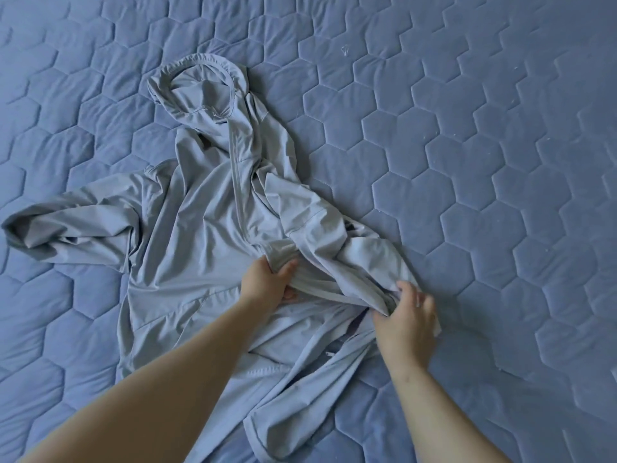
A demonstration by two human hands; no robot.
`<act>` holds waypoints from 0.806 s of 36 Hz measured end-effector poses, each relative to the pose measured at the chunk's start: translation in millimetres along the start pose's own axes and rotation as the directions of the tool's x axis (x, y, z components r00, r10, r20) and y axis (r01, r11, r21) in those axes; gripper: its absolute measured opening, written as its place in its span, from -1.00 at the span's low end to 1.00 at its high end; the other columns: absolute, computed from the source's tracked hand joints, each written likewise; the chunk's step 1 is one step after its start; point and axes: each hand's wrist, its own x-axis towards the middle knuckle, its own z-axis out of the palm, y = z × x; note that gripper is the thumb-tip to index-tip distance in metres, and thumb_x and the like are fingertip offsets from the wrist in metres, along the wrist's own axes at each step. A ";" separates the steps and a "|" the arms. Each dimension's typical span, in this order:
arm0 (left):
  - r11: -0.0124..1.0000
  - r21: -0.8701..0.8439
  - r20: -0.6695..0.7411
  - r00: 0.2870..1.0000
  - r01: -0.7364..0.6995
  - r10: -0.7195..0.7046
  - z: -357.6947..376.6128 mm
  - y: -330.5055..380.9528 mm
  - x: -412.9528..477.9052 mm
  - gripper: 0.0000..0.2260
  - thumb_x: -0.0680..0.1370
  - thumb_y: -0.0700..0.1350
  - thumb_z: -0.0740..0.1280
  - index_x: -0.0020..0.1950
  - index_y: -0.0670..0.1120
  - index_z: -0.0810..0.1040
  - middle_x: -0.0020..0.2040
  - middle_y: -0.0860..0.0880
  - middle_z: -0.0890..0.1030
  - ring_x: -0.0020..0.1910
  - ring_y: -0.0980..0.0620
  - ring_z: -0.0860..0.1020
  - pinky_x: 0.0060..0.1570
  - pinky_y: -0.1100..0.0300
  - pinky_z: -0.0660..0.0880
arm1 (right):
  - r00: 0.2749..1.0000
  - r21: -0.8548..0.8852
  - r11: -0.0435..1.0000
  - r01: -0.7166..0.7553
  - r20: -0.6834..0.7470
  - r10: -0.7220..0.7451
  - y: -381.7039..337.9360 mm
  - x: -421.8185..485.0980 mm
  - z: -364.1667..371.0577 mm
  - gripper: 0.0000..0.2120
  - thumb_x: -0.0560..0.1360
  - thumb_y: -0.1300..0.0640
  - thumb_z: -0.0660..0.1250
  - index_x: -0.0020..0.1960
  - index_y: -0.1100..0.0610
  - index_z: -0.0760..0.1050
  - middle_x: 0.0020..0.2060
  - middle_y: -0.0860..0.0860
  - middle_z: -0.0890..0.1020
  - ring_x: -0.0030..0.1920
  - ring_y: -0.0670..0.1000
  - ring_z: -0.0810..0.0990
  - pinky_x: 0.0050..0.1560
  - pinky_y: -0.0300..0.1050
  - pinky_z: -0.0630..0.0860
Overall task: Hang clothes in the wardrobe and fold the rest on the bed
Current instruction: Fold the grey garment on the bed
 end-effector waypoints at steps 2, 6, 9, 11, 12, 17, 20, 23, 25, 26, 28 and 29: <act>1.000 -0.006 -0.004 1.000 0.013 -0.013 1.5 -0.7 -1.4 -0.88 0.55 -0.14 0.32 0.04 -0.14 0.50 -0.36 -0.05 0.53 -0.52 0.09 0.51 -0.25 0.06 0.62 | 0.995 0.148 0.988 0.052 0.075 -0.063 -0.6 -2.4 0.9 -0.75 0.44 0.27 0.38 0.09 0.14 0.42 0.04 0.11 0.48 0.10 0.14 0.44 -0.14 -0.17 0.26; 0.999 -0.007 -0.020 0.998 0.052 -0.052 1.6 -0.9 -0.3 -0.95 0.55 -0.16 0.31 -0.02 -0.11 0.52 -0.18 -0.17 0.62 -0.23 -0.15 0.62 -0.15 -0.09 0.62 | 0.911 0.235 0.972 -0.023 0.406 -0.077 5.4 -4.3 1.4 -0.82 0.43 0.29 0.39 -0.11 0.16 0.39 -0.34 -0.05 0.48 -0.29 0.03 0.49 -0.25 -0.16 0.41; 0.994 0.096 -0.046 0.998 0.050 -0.046 -2.5 -3.0 5.3 -0.90 0.52 -0.14 0.33 -0.18 0.01 0.49 -0.15 -0.18 0.63 -0.17 -0.20 0.63 -0.07 -0.12 0.59 | 0.702 0.181 0.972 -0.152 0.712 -0.023 2.6 0.9 -20.2 -0.84 0.41 0.28 0.44 -0.19 0.21 0.45 -0.49 0.01 0.47 -0.57 -0.09 0.40 -0.53 -0.21 0.39; 0.988 0.145 -0.051 0.998 0.050 -0.043 -7.2 -2.9 7.9 -0.95 0.50 -0.13 0.34 -0.15 -0.01 0.50 -0.12 -0.18 0.64 -0.12 -0.20 0.62 -0.03 -0.11 0.58 | 0.570 0.203 0.952 -0.227 0.820 -0.039 -5.2 6.7 -40.6 -0.82 0.42 0.31 0.43 -0.26 0.20 0.45 -0.51 0.04 0.43 -0.64 -0.12 0.30 -0.61 -0.28 0.25; 0.985 0.160 -0.047 0.997 0.061 -0.054 -9.8 -3.3 8.5 -0.97 0.49 -0.12 0.35 -0.11 -0.05 0.52 -0.11 -0.18 0.64 -0.10 -0.20 0.61 -0.02 -0.11 0.57 | 0.539 0.241 0.929 -0.280 0.840 -0.055 -9.0 10.3 -49.7 -0.80 0.43 0.33 0.41 -0.29 0.18 0.43 -0.51 0.04 0.41 -0.64 -0.13 0.26 -0.63 -0.30 0.18; 0.967 0.245 -0.032 0.998 0.062 -0.056 -18.8 -13.0 12.9 -0.78 0.45 -0.11 0.34 0.05 -0.18 0.55 -0.06 -0.21 0.62 -0.04 -0.24 0.59 0.00 -0.11 0.56 | 0.873 0.758 0.511 -0.406 0.486 -0.028 -47.1 48.0 -83.5 -0.75 0.53 0.34 0.27 -0.30 0.16 0.39 -0.62 -0.04 0.46 -0.63 -0.17 0.41 -0.63 -0.34 0.33; 0.962 0.271 -0.035 0.999 0.041 -0.032 -19.7 -13.2 11.5 -0.81 0.49 -0.14 0.34 0.05 -0.19 0.55 -0.08 -0.21 0.63 -0.06 -0.23 0.59 -0.01 -0.10 0.56 | 0.989 0.992 0.016 -0.129 0.127 0.073 -73.6 80.0 -110.0 -0.85 0.60 0.29 0.15 -0.08 0.12 0.43 -0.21 0.07 0.69 -0.12 -0.13 0.66 -0.19 -0.25 0.56; 0.966 0.260 -0.051 0.999 -0.002 0.015 -19.3 -8.8 7.1 -0.87 0.52 -0.13 0.32 -0.01 -0.17 0.53 -0.16 -0.17 0.62 -0.15 -0.17 0.59 -0.11 -0.03 0.57 | 0.980 0.997 0.015 0.078 -0.079 0.183 -74.8 102.5 -118.6 -0.61 0.59 0.19 0.14 0.40 0.08 0.23 0.36 0.11 0.42 0.35 0.00 0.42 0.22 -0.14 0.32; 0.969 0.242 -0.102 0.993 -0.036 0.063 -17.2 -6.7 4.0 -0.88 0.54 -0.11 0.31 -0.05 -0.15 0.45 -0.26 -0.08 0.54 -0.25 -0.10 0.54 -0.31 0.14 0.49 | 0.943 0.954 0.223 0.202 -0.251 0.219 -68.0 97.3 -106.5 -0.58 0.47 0.20 0.20 0.32 0.04 0.27 0.19 0.07 0.45 0.10 -0.08 0.50 0.11 -0.20 0.33; 0.978 0.203 -0.131 0.989 -0.044 0.072 -15.6 -5.1 0.9 -0.86 0.55 -0.10 0.31 -0.07 -0.13 0.40 -0.29 -0.06 0.49 -0.30 -0.08 0.50 -0.38 0.18 0.43 | 0.921 0.889 0.406 0.214 -0.322 0.220 -61.1 87.6 -94.9 -0.64 0.44 0.25 0.19 0.22 0.10 0.35 0.09 0.11 0.48 -0.04 -0.10 0.49 0.02 -0.26 0.34; 0.990 0.130 -0.153 0.985 -0.059 0.078 -11.4 -6.3 -4.9 -0.76 0.55 -0.03 0.31 -0.16 -0.10 0.30 -0.31 -0.09 0.44 -0.35 -0.08 0.45 -0.42 0.17 0.38 | 0.927 0.669 0.739 0.085 -0.325 0.188 -38.5 63.8 -62.7 -0.76 0.45 0.35 0.18 0.06 0.18 0.49 -0.02 0.16 0.56 -0.12 0.00 0.50 -0.09 -0.23 0.32; 0.983 0.167 -0.142 0.985 -0.070 0.094 -9.3 -8.0 -8.2 -0.71 0.55 0.02 0.29 -0.22 -0.08 0.27 -0.32 -0.08 0.42 -0.34 -0.07 0.43 -0.40 0.14 0.34 | 0.958 0.541 0.840 0.025 -0.253 0.134 -24.6 50.6 -46.1 -0.82 0.44 0.35 0.20 -0.04 0.18 0.51 -0.06 0.17 0.60 -0.11 0.08 0.51 -0.12 -0.17 0.32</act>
